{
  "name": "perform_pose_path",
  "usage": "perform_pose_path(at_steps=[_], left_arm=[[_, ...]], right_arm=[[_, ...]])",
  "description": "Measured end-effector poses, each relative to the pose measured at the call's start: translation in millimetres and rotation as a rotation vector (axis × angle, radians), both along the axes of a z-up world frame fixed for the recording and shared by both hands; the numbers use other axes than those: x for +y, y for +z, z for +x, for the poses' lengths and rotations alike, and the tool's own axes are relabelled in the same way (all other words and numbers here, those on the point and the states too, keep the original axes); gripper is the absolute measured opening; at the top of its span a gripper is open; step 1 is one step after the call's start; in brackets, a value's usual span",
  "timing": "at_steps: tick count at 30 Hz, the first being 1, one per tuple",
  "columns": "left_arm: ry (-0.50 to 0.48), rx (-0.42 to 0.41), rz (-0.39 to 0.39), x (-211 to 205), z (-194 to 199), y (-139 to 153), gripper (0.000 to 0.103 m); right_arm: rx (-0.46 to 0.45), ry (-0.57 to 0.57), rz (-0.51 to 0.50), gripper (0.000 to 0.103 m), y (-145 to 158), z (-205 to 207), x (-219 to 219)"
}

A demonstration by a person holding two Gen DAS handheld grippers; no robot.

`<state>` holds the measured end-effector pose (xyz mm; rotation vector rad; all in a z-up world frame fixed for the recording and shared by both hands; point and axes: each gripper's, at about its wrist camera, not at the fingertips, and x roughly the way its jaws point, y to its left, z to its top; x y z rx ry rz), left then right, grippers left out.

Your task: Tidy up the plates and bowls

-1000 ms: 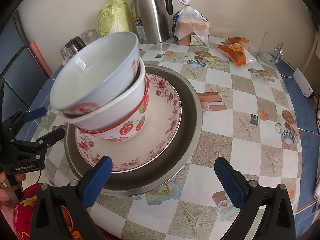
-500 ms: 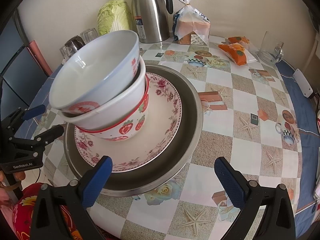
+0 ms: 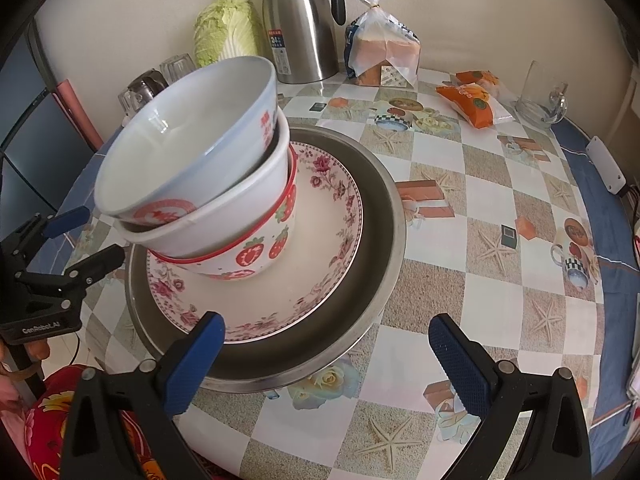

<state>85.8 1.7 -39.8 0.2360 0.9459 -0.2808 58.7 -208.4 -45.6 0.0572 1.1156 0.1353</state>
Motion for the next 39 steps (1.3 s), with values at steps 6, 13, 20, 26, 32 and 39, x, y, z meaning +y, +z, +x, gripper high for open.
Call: perform_pose_path(at_steps=[6,13,20,26,32,39], left_arm=[[0.003,-0.006,0.011,-1.2,-0.4,0.1,0.093],[0.013,-0.003,0.012,0.3,0.3,-0.3,0.093],[0.02,0.001,0.011,0.8,1.5,-0.4,0.093],[0.026,0.003,0.002,1.9,2.2,-0.8,0.093],[0.03,0.002,0.0,3.0,2.9,-0.8,0.093],[0.038,-0.002,-0.019,6.0,2.5,0.3,0.093]], right_arm=[[0.001,0.0,-0.001,0.103,-0.8,0.4,-0.1],[0.006,0.003,-0.004,0.103,-2.9,0.3,0.0],[0.009,0.003,-0.004,0.103,-3.3,0.9,0.6],[0.011,0.004,-0.006,0.103,-4.4,1.1,0.8],[0.012,0.004,-0.006,0.103,-4.6,1.3,0.9],[0.013,0.004,-0.006,0.103,-4.9,1.6,1.1]])
